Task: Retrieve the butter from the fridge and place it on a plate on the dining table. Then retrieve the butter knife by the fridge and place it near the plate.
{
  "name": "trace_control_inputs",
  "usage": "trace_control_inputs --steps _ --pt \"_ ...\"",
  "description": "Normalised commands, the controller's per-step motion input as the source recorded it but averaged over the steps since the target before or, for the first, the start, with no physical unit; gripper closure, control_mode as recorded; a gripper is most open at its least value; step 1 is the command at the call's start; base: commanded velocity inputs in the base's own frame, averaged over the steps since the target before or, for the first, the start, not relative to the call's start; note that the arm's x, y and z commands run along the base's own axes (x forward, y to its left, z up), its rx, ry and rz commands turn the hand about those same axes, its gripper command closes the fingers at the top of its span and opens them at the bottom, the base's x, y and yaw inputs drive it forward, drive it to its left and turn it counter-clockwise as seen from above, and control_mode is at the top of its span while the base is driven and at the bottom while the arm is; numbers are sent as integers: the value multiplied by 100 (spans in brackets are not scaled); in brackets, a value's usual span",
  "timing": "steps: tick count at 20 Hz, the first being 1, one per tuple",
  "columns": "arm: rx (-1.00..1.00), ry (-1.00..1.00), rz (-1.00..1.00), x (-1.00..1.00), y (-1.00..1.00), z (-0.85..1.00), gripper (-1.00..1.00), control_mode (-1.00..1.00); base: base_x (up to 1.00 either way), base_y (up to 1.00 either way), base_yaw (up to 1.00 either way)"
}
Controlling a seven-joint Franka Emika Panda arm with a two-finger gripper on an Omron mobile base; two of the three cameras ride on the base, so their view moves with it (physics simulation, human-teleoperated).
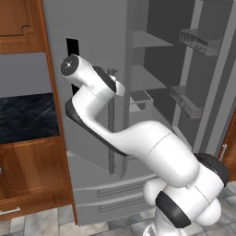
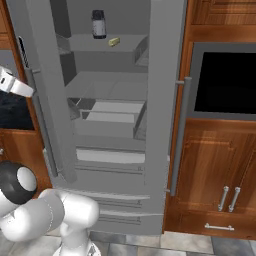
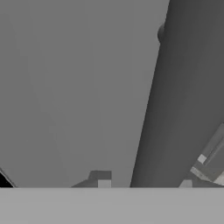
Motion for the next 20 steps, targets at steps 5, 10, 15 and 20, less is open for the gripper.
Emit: trace_control_inputs --steps 5,10,15,20 --pt "-3 5 -3 0 47 -1 -100 -100 0 0 0" --pt "0 1 -4 0 37 -6 -100 -100 0 0 0" --pt "0 0 -1 -4 28 -3 -100 -100 0 0 0" --pt "-1 0 0 -48 9 -30 -100 -100 0 0 0"
